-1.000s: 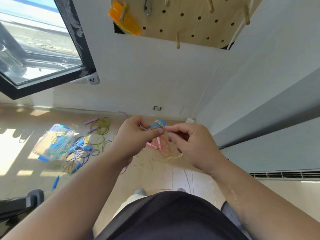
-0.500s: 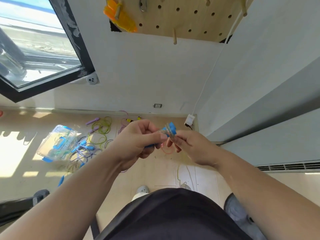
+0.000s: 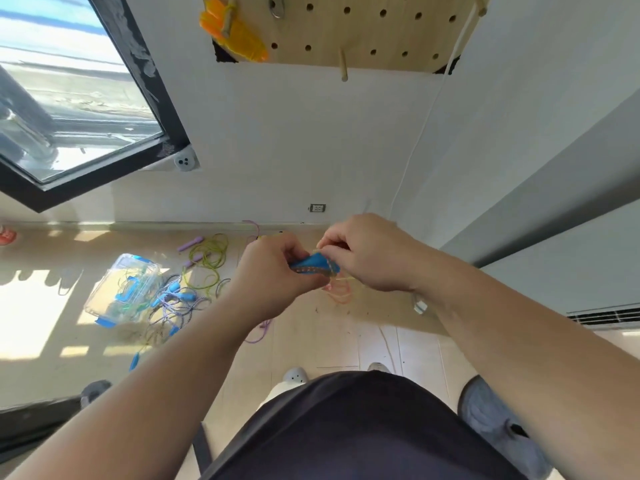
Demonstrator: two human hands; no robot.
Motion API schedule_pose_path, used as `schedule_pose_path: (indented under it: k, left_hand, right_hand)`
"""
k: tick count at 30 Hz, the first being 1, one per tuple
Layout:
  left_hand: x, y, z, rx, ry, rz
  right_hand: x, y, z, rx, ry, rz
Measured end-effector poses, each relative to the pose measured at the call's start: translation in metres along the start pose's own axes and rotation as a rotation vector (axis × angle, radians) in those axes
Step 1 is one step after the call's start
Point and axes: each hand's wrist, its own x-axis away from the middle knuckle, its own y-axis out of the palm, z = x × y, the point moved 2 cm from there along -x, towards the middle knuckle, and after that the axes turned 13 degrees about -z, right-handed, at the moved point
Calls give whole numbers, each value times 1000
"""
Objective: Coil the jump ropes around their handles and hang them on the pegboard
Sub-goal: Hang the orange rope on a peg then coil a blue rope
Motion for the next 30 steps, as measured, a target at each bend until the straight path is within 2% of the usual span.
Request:
schedule_pose_path:
  k: [2, 7, 10, 17, 21, 25, 27, 30]
  left_hand:
    - [1, 0, 1, 159, -41, 55]
    - [1, 11, 16, 551, -68, 17]
    - [-4, 9, 20, 793, -131, -9]
    - [7, 35, 45, 1023, -117, -268]
    - [17, 56, 64, 960, -69, -395]
    - [20, 77, 73, 643, -45, -428]
    - [20, 90, 81, 458, -26, -398]
    - [14, 108, 91, 313, 8, -322]
  right_hand:
    - [13, 9, -1, -69, -23, 120]
    - [46, 28, 13, -379, -75, 407]
    - [63, 38, 23, -471, -89, 402]
    - [77, 46, 59, -686, -89, 354]
    - [82, 41, 91, -600, -65, 187]
    - [84, 20, 120, -405, -68, 19]
    - [83, 6, 130, -370, -89, -55]
    - [86, -12, 141, -264, -108, -103]
